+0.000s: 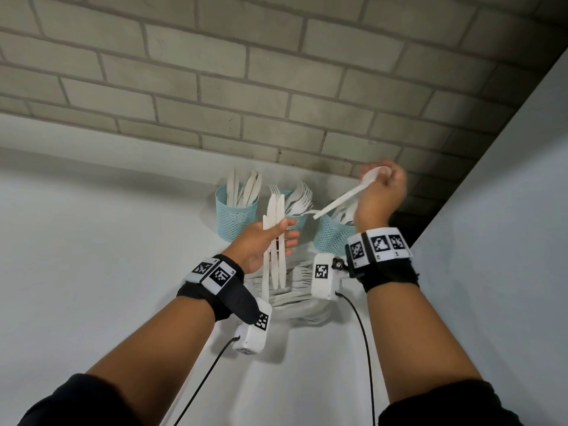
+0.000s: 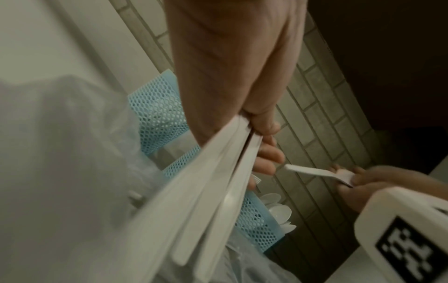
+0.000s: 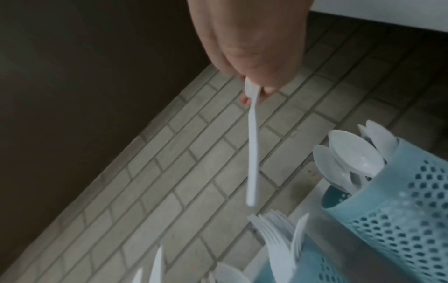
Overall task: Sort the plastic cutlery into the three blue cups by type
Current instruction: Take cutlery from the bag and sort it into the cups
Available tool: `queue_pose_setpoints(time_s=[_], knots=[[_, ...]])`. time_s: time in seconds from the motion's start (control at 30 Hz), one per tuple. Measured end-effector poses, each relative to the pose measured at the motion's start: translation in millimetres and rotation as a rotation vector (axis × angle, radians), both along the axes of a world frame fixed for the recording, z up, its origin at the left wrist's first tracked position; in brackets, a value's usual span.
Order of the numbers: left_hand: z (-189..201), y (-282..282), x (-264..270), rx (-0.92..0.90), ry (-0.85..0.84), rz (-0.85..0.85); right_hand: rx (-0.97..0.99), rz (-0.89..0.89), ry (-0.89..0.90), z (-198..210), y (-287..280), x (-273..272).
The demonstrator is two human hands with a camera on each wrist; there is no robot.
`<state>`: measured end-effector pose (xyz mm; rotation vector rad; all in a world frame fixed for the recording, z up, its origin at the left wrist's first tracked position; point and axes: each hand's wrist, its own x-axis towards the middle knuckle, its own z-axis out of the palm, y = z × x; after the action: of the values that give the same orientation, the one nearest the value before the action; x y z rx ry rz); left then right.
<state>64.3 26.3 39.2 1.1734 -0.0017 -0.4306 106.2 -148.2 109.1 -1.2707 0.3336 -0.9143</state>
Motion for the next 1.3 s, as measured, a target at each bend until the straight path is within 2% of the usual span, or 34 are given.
queue_pose_setpoints(time_s=[0.07,0.13,0.33,0.47,0.63,0.67,0.77,0.87,0.9,0.97,1.03,1.1,1.13,1.2,1.3], knots=[[0.4,-0.1,-0.8,0.007,0.012,-0.017,0.002,-0.174,-0.085,5.2,-13.1,0.5],[0.6,0.3,-1.4,-0.009,0.032,-0.015,-0.086,-0.294,-0.086,1.8,-22.4,3.5],[-0.4,0.8,4.4,-0.05,0.086,0.014,-0.176,-0.399,0.005,-25.2,-40.2,20.2],[-2.3,-1.5,6.8,-0.064,0.094,0.019,-0.267,-0.329,0.071,-47.7,-38.4,28.2],[-7.2,0.4,9.4,-0.098,0.073,-0.005,-0.652,-0.114,0.313,-94.3,-43.1,40.0],[-7.5,1.2,9.5,-0.101,0.064,-0.012,-0.681,-0.09,0.347,-96.8,-44.8,41.4],[-6.7,3.0,9.5,-0.112,0.037,-0.023,-0.698,-0.099,0.404,-84.6,-47.4,43.9],[-5.1,4.3,8.0,-0.134,0.032,-0.025,-0.739,-0.133,0.243,-50.9,-36.1,32.7],[-4.1,5.2,7.1,-0.146,0.03,-0.026,-0.742,-0.06,0.181,-36.7,-27.5,25.2],[-0.7,7.1,4.7,-0.172,0.02,-0.036,-0.733,0.224,0.147,-10.6,-4.8,8.6],[3.7,7.9,1.6,-0.179,0.002,-0.048,-0.765,0.554,0.264,3.3,16.6,-3.5],[8.2,7.7,-2.4,-0.168,-0.009,-0.07,-0.807,0.793,0.438,5.1,31.7,-10.8],[10.3,7.4,-4.5,-0.159,-0.013,-0.081,-0.809,0.876,0.492,3.2,37.7,-14.2],[13.9,7.4,-8.9,-0.146,-0.032,-0.111,-0.769,0.983,0.483,0.0,48.1,-20.9],[19.1,10.1,-15.1,-0.139,-0.057,-0.157,-0.661,1.02,0.407,-1.5,58.3,-26.0]])
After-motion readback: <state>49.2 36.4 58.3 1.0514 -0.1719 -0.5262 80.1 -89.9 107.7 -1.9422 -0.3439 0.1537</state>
